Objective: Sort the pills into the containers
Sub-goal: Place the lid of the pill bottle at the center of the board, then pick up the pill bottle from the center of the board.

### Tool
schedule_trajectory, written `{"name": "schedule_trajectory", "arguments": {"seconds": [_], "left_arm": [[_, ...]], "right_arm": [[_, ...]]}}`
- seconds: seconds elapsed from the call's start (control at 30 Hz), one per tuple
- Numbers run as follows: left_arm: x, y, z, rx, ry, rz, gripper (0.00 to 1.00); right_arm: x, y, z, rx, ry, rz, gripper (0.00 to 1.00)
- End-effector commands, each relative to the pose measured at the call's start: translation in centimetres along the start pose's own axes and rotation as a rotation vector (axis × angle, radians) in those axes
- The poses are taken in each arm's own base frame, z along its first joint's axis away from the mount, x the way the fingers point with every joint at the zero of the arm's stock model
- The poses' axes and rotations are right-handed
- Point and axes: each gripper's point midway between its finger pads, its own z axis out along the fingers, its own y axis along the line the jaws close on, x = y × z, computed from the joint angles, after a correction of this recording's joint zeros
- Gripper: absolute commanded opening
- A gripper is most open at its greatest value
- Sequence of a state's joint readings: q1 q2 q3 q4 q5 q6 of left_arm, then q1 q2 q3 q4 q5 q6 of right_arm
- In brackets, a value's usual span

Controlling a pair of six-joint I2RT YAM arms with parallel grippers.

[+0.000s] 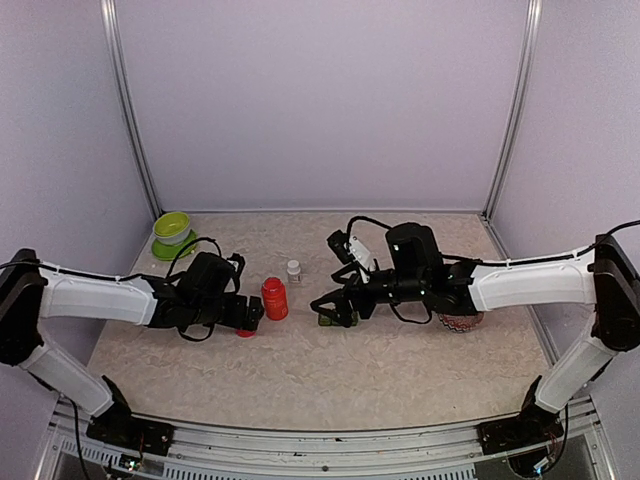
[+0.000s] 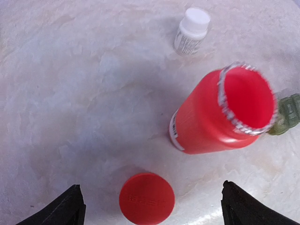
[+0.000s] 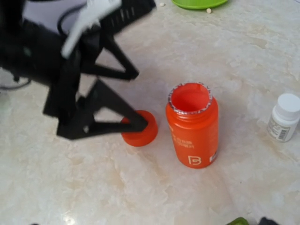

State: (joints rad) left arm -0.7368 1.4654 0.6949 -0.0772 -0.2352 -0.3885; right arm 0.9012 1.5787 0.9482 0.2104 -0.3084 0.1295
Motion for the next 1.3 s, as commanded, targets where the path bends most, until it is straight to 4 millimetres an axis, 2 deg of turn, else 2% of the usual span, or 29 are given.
{"name": "schedule_trajectory", "arguments": {"seconds": [0.0,0.07,0.23,0.37,0.57,0.67,0.83,1.07,1.13,1.27], "left_arm": [[-4.0,-1.9,-2.4,0.095,-0.094,0.080,0.99],[-5.0,-3.3,-2.9,0.156,-0.108,0.121,0.99],[-6.5,-4.4,-2.0,0.188,-0.088,0.151,0.99],[-6.6,-5.1,-0.1,0.193,-0.039,0.160,0.99],[-6.3,-4.6,2.6,0.124,0.039,0.188,0.96],[-6.1,-4.4,3.3,0.111,0.052,0.185,0.90],[-5.8,-4.2,4.1,0.094,0.070,0.189,0.72],[-6.0,-4.7,3.8,0.121,0.065,0.186,0.47],[-6.2,-4.9,3.6,0.129,0.059,0.185,0.42],[-7.0,-5.7,2.7,0.180,0.034,0.178,0.40]], "right_arm": [[-0.2,0.6,-1.2,-0.017,-0.001,0.004,1.00],[0.0,1.0,-1.4,-0.036,0.006,0.013,1.00],[0.5,1.8,-2.0,-0.079,0.016,0.040,1.00],[1.0,1.7,-2.8,-0.061,0.023,0.054,1.00],[1.0,1.7,-4.2,-0.038,0.019,0.062,1.00],[1.0,1.8,-4.6,-0.034,0.015,0.067,1.00],[1.0,1.7,-4.8,-0.025,0.012,0.069,0.99],[1.1,1.6,-4.3,-0.026,0.022,0.063,0.98],[1.4,1.6,-4.1,-0.030,0.025,0.052,0.98],[1.3,2.4,-4.3,-0.072,0.000,-0.004,1.00]]}}
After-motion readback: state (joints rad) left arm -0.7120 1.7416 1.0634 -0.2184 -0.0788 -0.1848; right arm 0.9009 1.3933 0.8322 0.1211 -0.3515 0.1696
